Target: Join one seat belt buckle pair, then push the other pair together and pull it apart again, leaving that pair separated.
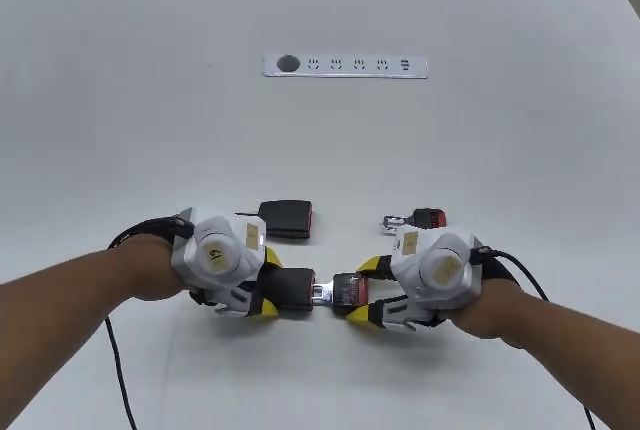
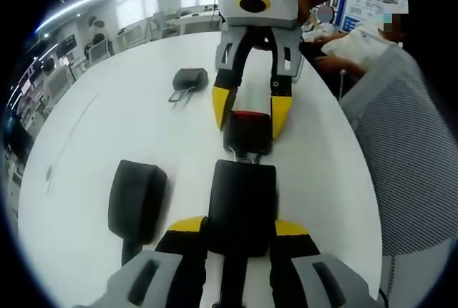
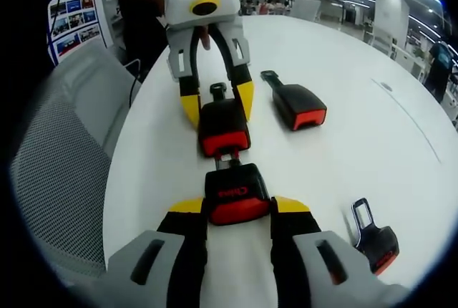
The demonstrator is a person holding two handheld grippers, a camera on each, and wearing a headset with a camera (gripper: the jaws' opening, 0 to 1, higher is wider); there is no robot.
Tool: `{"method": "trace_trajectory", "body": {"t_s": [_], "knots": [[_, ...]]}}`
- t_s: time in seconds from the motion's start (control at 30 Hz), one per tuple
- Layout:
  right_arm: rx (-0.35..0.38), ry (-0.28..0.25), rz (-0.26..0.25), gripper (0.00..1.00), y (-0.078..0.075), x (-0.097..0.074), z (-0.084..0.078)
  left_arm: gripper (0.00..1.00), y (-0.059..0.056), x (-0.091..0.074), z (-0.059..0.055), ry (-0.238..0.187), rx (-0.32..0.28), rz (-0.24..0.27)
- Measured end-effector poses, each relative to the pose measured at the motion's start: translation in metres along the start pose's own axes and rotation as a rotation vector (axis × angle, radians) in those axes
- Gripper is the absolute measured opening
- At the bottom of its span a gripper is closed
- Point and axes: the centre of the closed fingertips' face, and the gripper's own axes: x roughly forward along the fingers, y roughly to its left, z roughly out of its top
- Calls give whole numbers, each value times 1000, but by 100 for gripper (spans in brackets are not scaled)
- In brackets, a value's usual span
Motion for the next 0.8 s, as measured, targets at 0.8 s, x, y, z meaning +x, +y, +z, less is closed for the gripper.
{"method": "trace_trajectory", "body": {"t_s": [0.8], "knots": [[22,3,-3,33,0,11,16,33,1,1,-4,73,47,-29]]}}
